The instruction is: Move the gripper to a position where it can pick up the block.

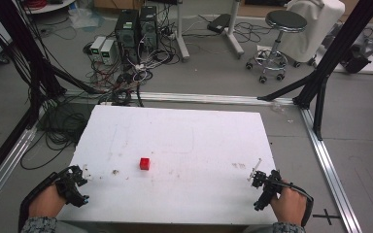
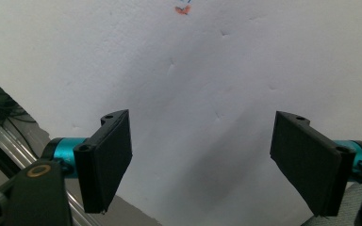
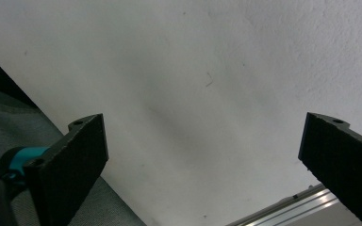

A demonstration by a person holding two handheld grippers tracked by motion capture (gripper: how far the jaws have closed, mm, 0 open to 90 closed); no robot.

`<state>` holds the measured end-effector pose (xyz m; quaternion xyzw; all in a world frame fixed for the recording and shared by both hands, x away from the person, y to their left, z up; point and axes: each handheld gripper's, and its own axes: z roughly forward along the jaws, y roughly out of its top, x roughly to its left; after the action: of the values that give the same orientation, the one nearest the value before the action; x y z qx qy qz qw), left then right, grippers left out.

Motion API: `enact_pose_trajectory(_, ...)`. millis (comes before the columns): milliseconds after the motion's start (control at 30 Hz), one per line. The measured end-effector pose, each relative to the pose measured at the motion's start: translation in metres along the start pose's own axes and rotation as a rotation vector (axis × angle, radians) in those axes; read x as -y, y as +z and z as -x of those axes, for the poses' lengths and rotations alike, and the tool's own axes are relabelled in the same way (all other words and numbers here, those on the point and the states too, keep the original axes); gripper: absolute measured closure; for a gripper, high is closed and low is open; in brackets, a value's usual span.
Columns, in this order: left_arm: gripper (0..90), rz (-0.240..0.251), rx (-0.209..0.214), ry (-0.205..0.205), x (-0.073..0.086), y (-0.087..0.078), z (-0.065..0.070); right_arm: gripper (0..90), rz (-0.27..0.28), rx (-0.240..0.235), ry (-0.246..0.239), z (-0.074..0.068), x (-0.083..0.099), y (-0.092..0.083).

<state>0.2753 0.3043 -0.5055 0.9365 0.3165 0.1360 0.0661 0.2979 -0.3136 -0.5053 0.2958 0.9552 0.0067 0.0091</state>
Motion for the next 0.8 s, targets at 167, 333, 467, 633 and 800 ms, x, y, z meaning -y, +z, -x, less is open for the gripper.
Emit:
enact_pose_trajectory(167,21.6,0.005,0.001,-0.003,-0.0006,0.0003,0.0006,1.1,0.001,-0.004,-0.001,-0.0003,0.0,-0.0001)
enact_pose_trajectory(333,21.6,0.001,0.0,0.001,-0.0007,0.0006,0.0008,1.1,0.005,-0.003,0.003,0.0004,0.002,-0.0006)
enact_pose_trajectory(467,21.5,-0.002,-0.001,0.007,-0.001,0.0001,0.0011,1.1,0.001,-0.008,0.008,0.0004,0.0021,-0.0005)
enact_pose_trajectory(633,21.6,0.011,0.007,0.015,-0.0026,-0.0001,0.0032,1.1,0.005,-0.01,0.001,0.0003,0.0024,-0.0003)
enact_pose_trajectory(800,21.6,-0.005,0.018,0.046,-0.0054,-0.0004,0.0057,1.1,0.007,-0.015,0.006,-0.0006,0.0022,0.0002)
